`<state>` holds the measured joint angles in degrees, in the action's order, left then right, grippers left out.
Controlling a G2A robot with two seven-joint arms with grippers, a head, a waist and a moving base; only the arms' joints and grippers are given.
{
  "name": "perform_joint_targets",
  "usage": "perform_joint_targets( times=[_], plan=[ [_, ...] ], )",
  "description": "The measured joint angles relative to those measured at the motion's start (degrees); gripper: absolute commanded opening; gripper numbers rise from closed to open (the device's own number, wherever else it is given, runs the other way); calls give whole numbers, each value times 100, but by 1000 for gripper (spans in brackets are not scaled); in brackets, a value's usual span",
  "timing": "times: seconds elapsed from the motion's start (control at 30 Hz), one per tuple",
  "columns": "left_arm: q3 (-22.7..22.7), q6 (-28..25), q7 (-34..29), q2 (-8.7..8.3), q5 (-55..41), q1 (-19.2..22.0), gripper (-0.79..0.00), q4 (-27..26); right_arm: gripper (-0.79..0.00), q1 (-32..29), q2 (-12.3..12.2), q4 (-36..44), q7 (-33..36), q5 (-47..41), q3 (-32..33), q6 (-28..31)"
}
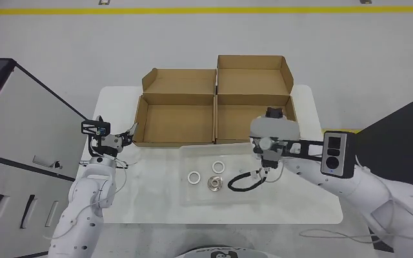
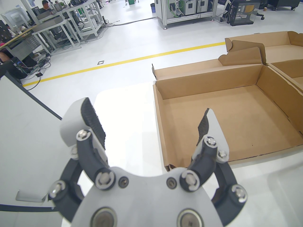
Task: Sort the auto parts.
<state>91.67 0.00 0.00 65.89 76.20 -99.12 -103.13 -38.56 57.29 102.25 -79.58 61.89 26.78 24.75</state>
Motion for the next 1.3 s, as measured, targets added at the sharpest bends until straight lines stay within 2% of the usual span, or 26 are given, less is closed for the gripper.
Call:
perform_joint_targets(
  times=[0.4, 0.9, 1.3],
  plan=[
    [0, 0, 0, 0, 0, 0, 0, 0, -785, -427, -37, -131, 473, 164, 468, 469],
    [0, 0, 0, 0, 0, 0, 0, 0, -785, -883, 138, 524, 193, -429, 766, 191],
    [0, 0, 0, 0, 0, 0, 0, 0, -785, -1023, 229, 636, 188, -540, 828, 185]
  ],
)
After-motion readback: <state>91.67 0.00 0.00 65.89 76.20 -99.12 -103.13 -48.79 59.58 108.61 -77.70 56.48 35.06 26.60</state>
